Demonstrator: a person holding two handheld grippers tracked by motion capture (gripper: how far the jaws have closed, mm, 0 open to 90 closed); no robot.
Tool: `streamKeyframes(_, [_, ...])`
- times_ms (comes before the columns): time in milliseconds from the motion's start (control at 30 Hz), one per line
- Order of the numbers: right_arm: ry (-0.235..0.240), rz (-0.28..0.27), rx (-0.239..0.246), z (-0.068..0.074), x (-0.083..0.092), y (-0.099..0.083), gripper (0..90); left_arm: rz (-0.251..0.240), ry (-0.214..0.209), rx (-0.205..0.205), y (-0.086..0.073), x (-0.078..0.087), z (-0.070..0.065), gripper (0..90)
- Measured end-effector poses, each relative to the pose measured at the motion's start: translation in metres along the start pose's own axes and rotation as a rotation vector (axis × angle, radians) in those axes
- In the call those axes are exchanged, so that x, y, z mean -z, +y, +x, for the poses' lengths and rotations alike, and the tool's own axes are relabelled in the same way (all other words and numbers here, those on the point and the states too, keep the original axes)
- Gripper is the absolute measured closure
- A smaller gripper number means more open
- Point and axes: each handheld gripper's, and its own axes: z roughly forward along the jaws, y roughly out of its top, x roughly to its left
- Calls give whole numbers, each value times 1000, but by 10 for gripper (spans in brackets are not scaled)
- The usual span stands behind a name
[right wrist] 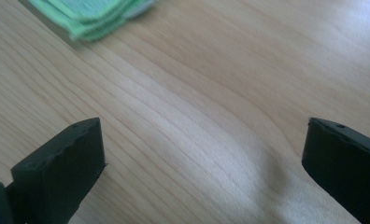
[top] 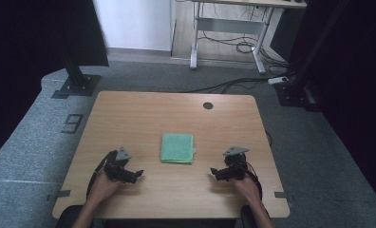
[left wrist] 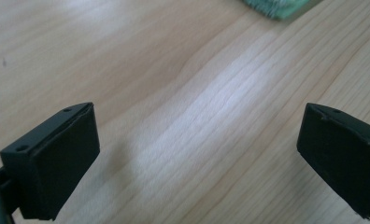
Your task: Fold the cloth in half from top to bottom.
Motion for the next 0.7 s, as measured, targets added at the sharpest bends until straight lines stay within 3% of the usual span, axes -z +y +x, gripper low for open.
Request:
streamKeyframes(233, [-11, 18, -1, -3, -7, -10, 0, 9, -2, 17, -7, -5, 3, 0])
streamKeyframes(400, [-11, -22, -16, -5, -9, -14, 0, 15, -11, 28, -6, -6, 4, 0])
streamKeyframes(700, [-10, -22, -16, -5, -9, -14, 0, 16, -12, 42, -6, -6, 4, 0])
